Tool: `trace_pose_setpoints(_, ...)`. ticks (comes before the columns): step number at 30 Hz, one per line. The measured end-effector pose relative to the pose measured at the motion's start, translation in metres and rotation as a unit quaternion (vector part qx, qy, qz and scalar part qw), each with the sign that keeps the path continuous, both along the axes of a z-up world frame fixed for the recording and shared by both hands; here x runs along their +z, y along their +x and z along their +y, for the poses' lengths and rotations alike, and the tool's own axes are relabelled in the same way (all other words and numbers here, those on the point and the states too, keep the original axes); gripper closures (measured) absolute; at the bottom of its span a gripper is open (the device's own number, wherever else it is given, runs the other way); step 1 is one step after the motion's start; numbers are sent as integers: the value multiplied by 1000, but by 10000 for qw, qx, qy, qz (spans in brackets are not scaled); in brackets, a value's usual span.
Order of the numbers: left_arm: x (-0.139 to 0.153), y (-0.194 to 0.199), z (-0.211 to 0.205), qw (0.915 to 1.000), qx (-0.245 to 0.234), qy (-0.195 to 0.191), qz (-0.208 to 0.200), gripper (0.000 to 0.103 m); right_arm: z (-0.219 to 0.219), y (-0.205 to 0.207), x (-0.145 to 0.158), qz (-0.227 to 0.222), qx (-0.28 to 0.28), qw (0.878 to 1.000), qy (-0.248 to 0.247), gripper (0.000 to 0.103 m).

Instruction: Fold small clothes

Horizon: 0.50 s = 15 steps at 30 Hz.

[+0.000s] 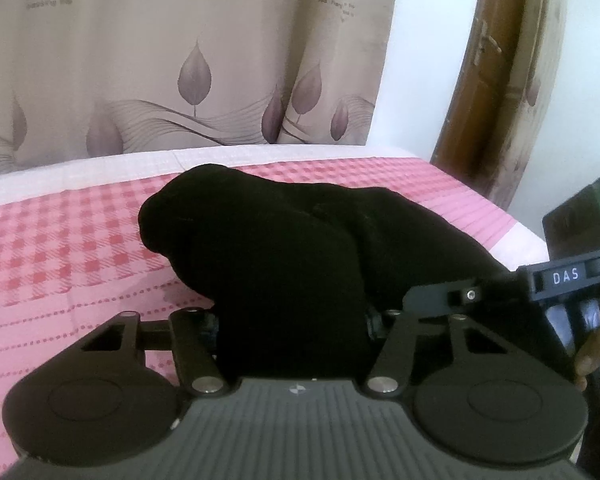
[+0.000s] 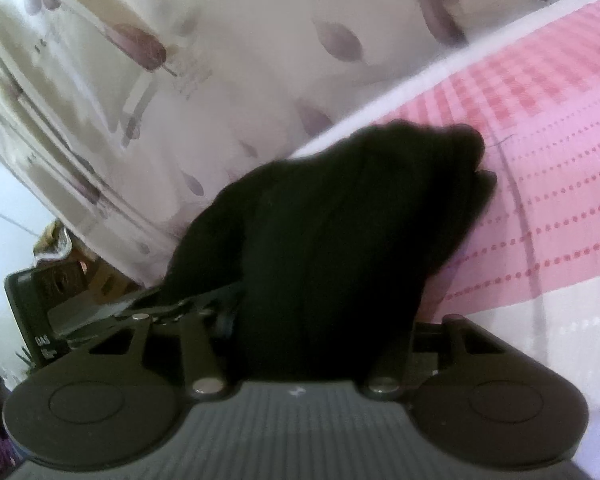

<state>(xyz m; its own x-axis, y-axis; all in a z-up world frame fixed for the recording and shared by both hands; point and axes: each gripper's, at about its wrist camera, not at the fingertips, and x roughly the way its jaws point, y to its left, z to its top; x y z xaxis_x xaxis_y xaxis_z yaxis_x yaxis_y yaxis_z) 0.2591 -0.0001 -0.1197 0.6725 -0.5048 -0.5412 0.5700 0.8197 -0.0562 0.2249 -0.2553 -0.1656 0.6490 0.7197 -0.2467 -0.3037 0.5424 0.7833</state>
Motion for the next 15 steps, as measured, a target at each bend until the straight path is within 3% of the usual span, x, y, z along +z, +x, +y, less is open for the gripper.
trace_pose_setpoints(15, 22, -26, 28, 9988, 425, -187, 150, 49, 22, -13, 23, -98, 16, 9988, 474, 57)
